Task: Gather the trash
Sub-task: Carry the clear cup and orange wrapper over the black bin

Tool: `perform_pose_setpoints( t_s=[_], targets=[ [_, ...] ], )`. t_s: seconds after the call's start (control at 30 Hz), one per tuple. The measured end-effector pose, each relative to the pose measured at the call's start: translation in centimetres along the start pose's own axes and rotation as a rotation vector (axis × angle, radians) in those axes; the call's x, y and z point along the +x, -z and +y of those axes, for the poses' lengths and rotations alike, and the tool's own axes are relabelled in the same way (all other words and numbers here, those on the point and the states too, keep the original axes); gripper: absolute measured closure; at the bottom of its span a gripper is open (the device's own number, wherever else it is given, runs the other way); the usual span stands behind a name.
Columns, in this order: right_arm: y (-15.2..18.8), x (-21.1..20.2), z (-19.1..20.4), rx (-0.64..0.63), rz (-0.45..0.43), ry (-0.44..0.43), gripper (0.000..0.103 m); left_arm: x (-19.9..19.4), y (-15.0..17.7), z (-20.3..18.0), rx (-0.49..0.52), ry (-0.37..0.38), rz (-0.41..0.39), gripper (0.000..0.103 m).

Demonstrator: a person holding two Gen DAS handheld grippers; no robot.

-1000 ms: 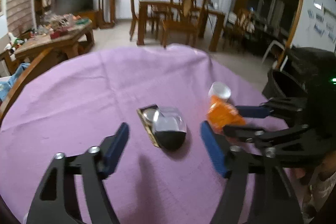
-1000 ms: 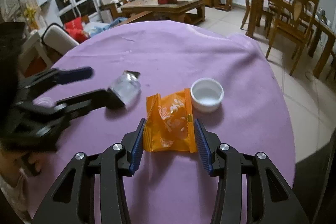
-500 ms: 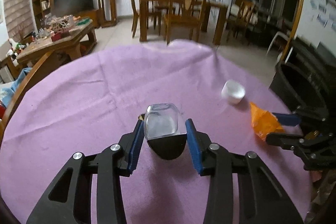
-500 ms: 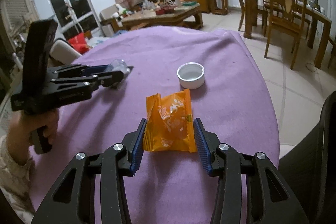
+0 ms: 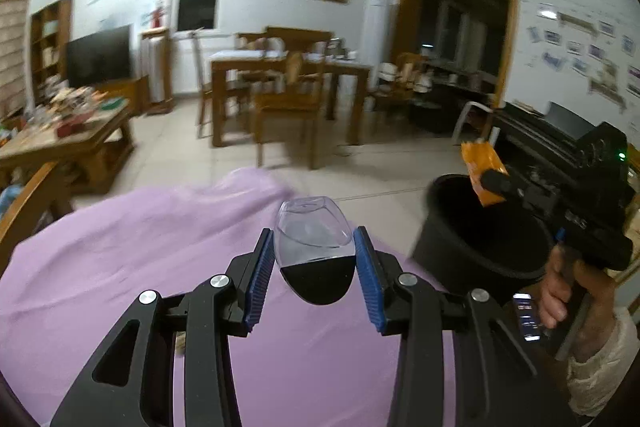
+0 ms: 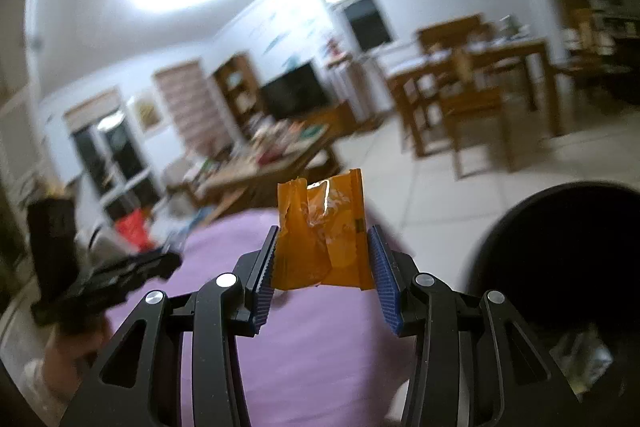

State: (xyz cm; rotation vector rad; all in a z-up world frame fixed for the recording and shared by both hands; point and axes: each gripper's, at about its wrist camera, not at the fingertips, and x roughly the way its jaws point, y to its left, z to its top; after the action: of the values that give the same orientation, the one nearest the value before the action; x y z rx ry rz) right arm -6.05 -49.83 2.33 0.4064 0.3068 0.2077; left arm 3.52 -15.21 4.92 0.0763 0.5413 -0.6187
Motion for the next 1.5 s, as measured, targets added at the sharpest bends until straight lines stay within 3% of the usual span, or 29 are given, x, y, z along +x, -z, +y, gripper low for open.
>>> perform_pose_setpoints(
  t_s=[0.2, 0.43, 0.6, 1.0, 1.43, 1.5],
  targets=[
    [-1.4, -6.4, -6.2, 0.035, -0.153, 0.172, 0.059, 3.1, -1.9, -6.9, 0.065, 0.128, -0.021, 0.063],
    [-1.1, -11.8, -12.8, 0.097, -0.233, 0.306, 0.059, 7.4, -2.5, -15.3, 0.159, 0.279, -0.015, 0.063],
    [0.0, -14.2, -16.0, 0.133, -0.261, 0.372, 0.059, 9.7, -1.6, -17.9, 0.187, 0.34, 0.017, 0.063],
    [2.5, -15.0, -19.6, 0.16, -0.252, 0.395, 0.059, 11.8, 0.3, -20.4, 0.212, 0.352, 0.072, 0.063],
    [3.2, -12.1, -18.7, 0.164, -0.221, 0.382, 0.057, 12.2, 0.1, -22.1, 0.237, 0.351, 0.085, 0.063],
    [2.9, -11.5, -17.2, 0.163, -0.216, 0.379, 0.056, 12.1, 0.2, -22.2, 0.24, 0.346, 0.082, 0.061]
  ],
)
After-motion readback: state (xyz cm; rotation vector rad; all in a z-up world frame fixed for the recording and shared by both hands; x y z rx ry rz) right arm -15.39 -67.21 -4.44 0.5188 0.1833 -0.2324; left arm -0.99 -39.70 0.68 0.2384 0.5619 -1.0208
